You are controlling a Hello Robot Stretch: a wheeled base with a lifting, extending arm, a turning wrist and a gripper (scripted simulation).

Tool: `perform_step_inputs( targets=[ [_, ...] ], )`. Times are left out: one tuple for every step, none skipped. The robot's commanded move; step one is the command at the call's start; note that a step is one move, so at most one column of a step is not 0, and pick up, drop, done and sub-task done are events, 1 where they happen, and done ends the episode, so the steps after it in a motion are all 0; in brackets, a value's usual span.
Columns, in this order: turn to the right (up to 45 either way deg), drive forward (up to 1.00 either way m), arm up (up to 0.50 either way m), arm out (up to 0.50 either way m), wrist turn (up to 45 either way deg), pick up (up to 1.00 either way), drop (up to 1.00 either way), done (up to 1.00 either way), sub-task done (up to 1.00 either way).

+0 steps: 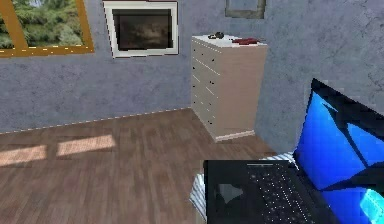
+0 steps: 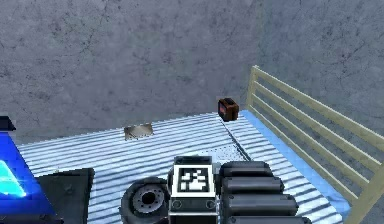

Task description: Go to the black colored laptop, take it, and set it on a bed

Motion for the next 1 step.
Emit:
perform_step_inputs(
  targets=[
    [0.0,0.00,0.00,0.40,0.0,0.00,0.00,0.00,0.00]
  ],
)
